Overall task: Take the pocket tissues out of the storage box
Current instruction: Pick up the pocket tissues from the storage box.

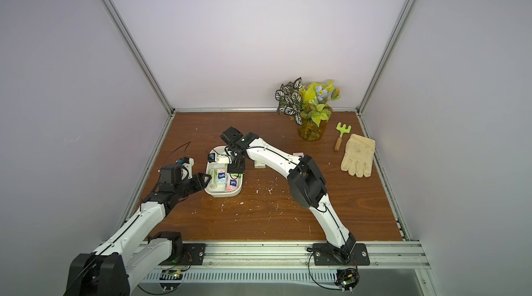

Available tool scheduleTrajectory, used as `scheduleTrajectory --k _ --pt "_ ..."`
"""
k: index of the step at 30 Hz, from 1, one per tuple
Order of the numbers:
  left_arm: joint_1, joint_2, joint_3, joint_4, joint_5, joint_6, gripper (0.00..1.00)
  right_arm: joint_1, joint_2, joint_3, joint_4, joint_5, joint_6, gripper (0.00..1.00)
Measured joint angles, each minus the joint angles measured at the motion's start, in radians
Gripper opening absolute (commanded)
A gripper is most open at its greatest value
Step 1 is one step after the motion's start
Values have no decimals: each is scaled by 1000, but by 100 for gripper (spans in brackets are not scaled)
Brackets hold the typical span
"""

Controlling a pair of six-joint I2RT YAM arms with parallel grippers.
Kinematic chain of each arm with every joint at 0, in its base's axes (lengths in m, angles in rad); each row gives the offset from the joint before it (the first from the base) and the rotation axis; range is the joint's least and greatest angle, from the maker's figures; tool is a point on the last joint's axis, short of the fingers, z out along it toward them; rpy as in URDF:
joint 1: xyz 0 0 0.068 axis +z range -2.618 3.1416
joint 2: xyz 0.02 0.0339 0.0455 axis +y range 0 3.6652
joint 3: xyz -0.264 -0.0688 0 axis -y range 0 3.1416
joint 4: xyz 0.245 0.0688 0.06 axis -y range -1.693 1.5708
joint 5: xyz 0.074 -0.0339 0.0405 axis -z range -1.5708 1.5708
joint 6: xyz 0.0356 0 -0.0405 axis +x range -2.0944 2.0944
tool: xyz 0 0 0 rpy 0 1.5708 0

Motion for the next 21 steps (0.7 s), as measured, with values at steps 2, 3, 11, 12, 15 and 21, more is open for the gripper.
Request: scheduleTrajectory --k 2,3,11,12,15,21 --pt "0 5 0 1 0 0 39 0 16 3 -3 5 -10 68" --pt "0 6 0 1 0 1 38 1 20 3 -4 7 -13 68" --pt "0 14 0 8 -3 3 32 9 61 8 -8 41 -26 68" --pt "0 14 0 8 -4 3 32 11 64 8 -5 49 -26 67" --pt "0 15 0 14 -6 3 29 14 71 8 5 54 -27 65" --pt "0 25 0 21 -10 7 23 23 71 4 45 51 -28 62"
